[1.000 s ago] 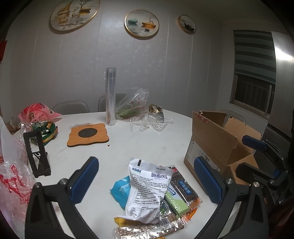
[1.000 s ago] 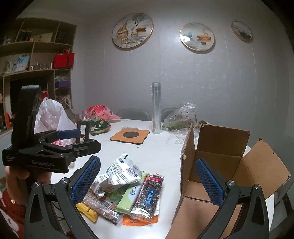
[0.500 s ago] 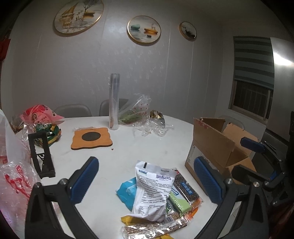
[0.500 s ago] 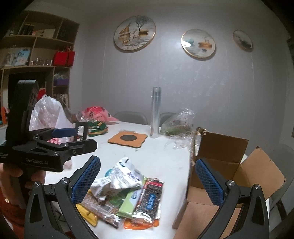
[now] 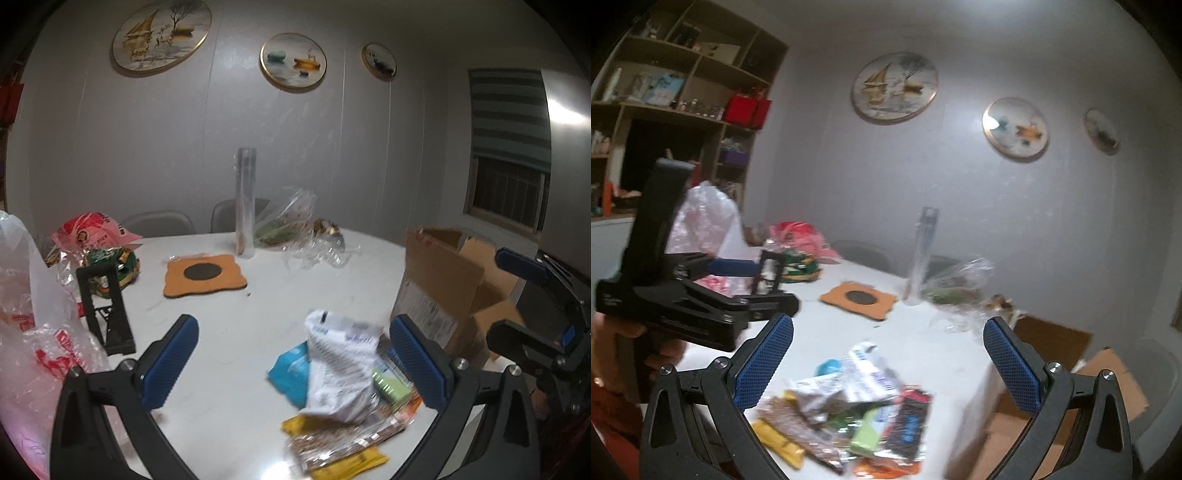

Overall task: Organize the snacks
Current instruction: 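Grasp the white printed snack bag with the left tool while the right tool grasps the green wafer bar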

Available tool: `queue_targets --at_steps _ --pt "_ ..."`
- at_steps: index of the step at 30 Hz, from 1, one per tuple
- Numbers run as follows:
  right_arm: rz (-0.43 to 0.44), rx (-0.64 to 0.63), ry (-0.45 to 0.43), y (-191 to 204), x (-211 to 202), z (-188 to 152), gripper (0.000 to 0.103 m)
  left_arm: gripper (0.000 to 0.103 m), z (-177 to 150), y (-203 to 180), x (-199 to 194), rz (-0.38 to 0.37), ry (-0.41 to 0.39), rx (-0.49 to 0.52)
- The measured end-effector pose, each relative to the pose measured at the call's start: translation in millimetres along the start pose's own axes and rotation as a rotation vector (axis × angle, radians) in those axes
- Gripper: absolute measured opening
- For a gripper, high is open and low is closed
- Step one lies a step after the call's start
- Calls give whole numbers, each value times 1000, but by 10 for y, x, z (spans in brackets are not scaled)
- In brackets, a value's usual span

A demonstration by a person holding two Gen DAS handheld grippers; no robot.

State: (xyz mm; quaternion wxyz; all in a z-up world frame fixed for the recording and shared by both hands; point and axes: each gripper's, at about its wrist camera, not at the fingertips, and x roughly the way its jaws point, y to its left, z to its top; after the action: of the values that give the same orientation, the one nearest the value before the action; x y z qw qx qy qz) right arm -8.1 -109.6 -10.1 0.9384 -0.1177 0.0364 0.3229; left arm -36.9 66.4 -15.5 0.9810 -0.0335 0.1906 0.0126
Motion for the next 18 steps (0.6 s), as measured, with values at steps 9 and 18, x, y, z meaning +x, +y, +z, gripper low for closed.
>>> queue_targets --at_steps 9,18 --pt "106 76 226 99 473 -520 65 102 -340 -42 445 -108 158 18" --pt "71 158 360 -90 795 -967 65 76 -499 -323 1037 -162 281 25"
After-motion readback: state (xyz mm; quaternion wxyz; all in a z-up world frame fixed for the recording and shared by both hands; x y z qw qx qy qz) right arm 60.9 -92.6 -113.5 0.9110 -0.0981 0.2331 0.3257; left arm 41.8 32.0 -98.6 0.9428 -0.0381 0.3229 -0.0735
